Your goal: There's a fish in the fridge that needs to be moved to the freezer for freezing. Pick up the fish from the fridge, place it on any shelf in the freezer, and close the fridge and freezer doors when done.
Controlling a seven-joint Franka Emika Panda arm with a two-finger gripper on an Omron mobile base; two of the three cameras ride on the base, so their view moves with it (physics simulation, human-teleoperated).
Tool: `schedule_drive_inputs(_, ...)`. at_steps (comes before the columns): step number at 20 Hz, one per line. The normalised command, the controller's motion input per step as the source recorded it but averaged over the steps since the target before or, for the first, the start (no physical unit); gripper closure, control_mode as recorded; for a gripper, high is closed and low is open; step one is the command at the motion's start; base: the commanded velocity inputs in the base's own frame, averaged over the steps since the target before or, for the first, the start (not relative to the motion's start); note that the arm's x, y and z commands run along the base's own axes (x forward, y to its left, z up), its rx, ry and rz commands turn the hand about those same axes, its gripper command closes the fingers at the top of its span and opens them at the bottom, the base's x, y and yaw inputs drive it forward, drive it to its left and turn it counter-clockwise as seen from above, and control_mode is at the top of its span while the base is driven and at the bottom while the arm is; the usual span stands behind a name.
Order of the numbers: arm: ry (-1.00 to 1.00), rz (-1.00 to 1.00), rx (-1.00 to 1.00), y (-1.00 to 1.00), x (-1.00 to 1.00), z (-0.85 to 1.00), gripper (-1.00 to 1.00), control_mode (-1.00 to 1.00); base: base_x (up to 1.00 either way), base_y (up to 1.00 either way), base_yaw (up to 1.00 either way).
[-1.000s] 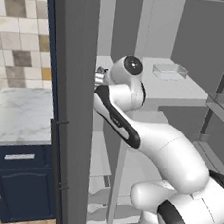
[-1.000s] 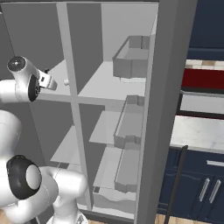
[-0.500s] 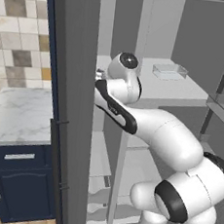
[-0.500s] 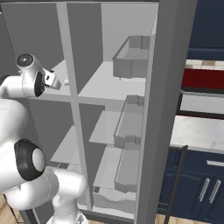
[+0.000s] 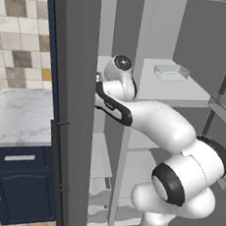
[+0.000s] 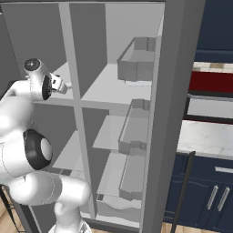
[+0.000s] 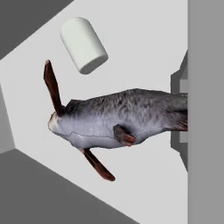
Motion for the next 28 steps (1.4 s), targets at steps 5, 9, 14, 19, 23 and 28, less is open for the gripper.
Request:
schedule_drive_inputs(5, 0.03, 0.0, 0.0, 0.0, 0.44, -0.14, 1.0, -1.0, 0.0, 0.0, 0.0)
schedule_drive_inputs(9, 0.05, 0.0, 0.0, 0.02, 0.47, -0.15, 1.0, -1.0, 0.0, 0.0, 0.0)
schedule_drive_inputs(14, 0.0, 0.0, 0.0, 0.12, 0.41, -0.19, 1.0, -1.0, 0.0, 0.0, 0.0)
schedule_drive_inputs(19, 0.0, 0.0, -0.02, 0.32, 0.3, -0.24, -1.0, -1.0, 0.0, 0.0, 0.0)
schedule_drive_inputs(23, 0.0, 0.0, 0.0, 0.03, 0.02, -0.01, -1.0, -1.0, 0.0, 0.0, 0.0)
schedule_drive_inputs(28, 0.0, 0.0, 0.0, 0.0, -0.05, 0.0, -1.0, -1.0, 0.0, 0.0, 0.0)
